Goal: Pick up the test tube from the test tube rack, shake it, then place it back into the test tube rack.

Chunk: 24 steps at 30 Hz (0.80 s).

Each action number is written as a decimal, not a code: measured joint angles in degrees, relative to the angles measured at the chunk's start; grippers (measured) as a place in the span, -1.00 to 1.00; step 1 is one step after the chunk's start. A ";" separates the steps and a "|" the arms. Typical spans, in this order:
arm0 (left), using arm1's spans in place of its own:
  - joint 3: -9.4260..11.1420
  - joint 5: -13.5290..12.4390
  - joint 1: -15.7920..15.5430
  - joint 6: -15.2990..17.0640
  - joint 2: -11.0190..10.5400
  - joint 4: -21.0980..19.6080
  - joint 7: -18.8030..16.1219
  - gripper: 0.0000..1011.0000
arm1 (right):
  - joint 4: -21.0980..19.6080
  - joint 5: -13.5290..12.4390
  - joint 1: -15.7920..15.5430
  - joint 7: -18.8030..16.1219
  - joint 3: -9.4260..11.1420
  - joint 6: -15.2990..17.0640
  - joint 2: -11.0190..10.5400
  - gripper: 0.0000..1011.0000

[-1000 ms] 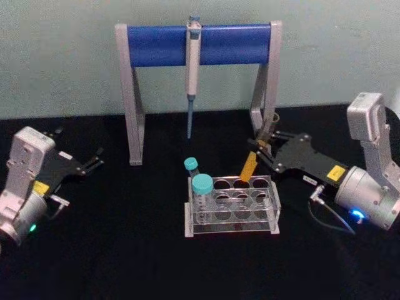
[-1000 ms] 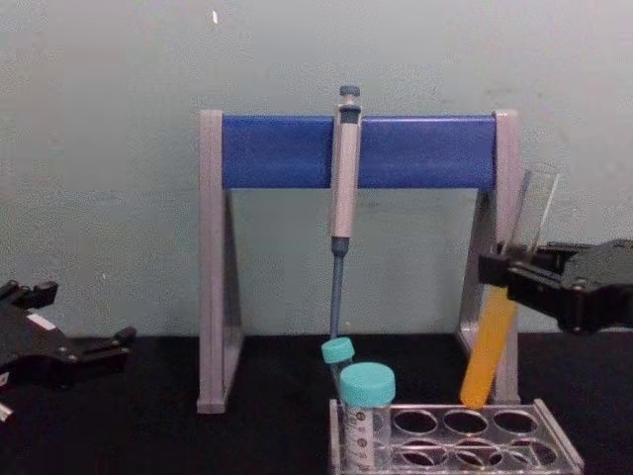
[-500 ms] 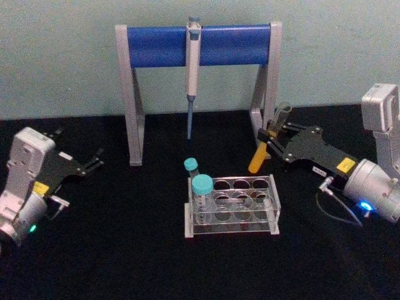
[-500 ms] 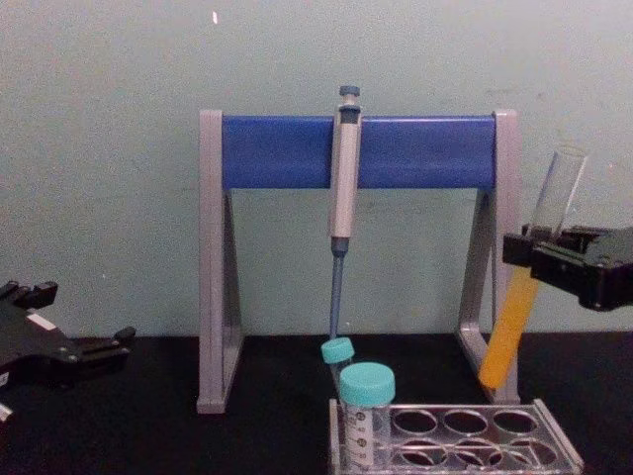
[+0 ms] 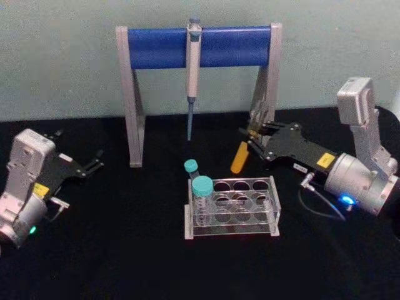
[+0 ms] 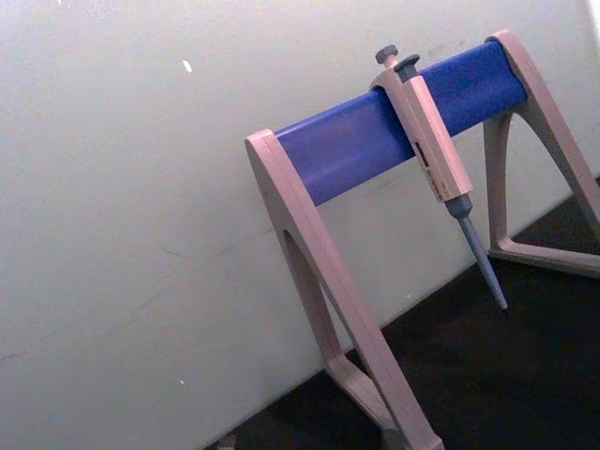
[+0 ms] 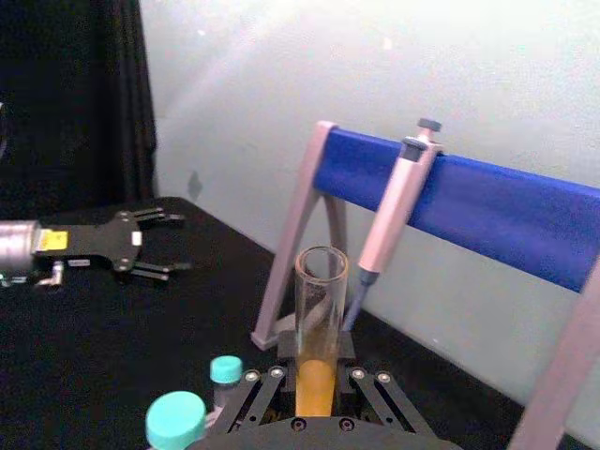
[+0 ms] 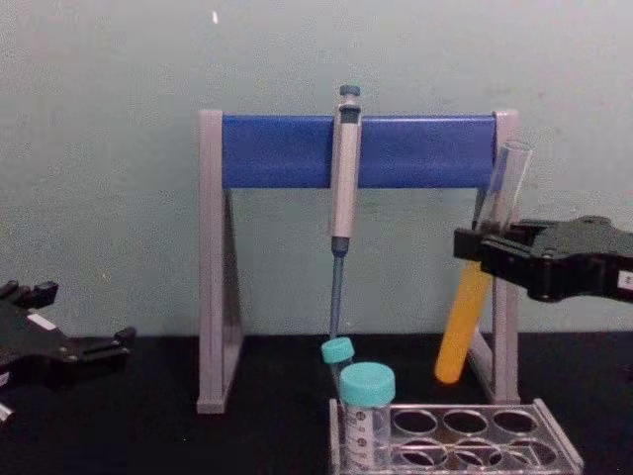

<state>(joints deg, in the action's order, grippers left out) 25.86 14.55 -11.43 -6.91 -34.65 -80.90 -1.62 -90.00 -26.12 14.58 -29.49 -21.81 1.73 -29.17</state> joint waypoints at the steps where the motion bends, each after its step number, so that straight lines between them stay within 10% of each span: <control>1: 0.00 0.00 0.00 0.00 0.00 0.00 0.00 0.98 | -0.22 0.07 0.10 -0.16 -0.31 0.06 0.01 -0.55; 24: 0.00 0.00 0.00 0.00 0.00 0.00 0.00 0.98 | -9.51 -2.76 -9.28 1.27 2.37 -1.57 -5.39 -0.55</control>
<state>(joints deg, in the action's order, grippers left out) 25.86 14.55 -11.43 -6.91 -34.64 -80.90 -1.62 -99.51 -28.88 5.30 -28.23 -19.44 0.16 -34.56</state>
